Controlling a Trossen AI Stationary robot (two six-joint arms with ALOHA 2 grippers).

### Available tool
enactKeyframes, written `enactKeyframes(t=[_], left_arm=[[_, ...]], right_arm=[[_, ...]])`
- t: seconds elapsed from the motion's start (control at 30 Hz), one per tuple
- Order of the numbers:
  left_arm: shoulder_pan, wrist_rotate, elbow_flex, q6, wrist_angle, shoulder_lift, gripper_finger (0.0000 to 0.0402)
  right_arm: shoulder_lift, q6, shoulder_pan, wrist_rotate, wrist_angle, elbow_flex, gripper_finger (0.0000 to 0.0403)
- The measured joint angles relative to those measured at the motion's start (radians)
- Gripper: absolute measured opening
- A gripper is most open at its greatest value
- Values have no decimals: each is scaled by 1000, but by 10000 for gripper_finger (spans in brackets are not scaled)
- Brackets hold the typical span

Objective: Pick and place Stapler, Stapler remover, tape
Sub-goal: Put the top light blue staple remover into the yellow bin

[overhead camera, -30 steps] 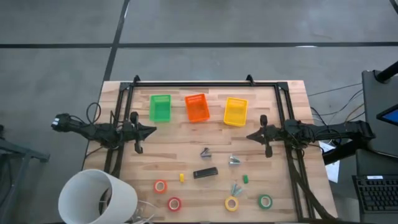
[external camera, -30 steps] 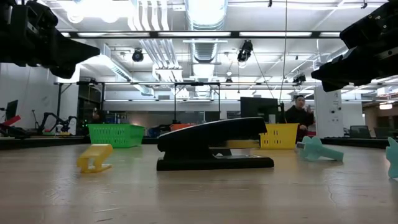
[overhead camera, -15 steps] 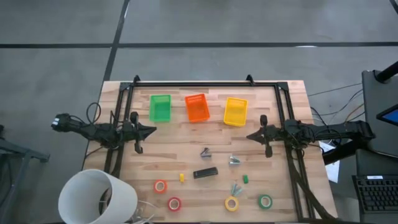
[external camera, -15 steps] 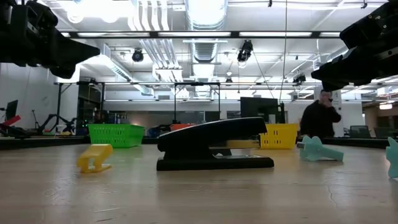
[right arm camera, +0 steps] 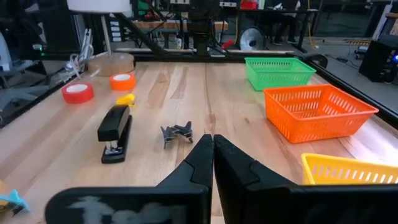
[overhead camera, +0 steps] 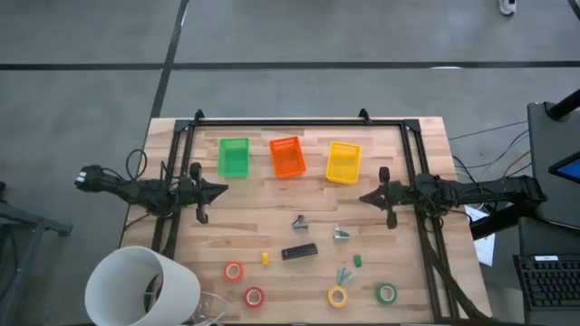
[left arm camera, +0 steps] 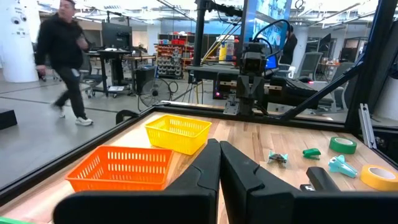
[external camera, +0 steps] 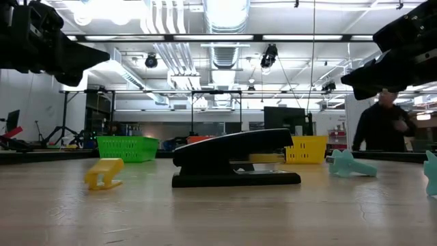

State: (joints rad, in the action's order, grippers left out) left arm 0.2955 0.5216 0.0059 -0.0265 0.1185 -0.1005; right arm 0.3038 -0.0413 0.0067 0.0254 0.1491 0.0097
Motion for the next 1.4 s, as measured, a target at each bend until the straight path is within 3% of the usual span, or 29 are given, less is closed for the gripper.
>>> enactKeyframes(t=[0.2, 0.4, 0.63, 0.83, 1.03, 1.4], left_arm=[[0, 0, 0, 0, 0, 0, 10], [0, 0, 0, 0, 0, 0, 10], [0, 0, 0, 0, 0, 0, 10], [0, 0, 0, 0, 0, 0, 10], [0, 0, 0, 0, -1, 0, 10], [0, 0, 0, 0, 0, 0, 10]], right_arm=[[5, -155, 0, 1, 95, 0, 8], [47, -450, 3, 57, 190, 0, 9], [225, -546, 58, 61, 204, 47, 38], [443, -505, 149, 51, 43, 200, 127], [665, -454, 172, -55, -183, 332, 198], [946, -360, 172, -54, -176, 450, 190]])
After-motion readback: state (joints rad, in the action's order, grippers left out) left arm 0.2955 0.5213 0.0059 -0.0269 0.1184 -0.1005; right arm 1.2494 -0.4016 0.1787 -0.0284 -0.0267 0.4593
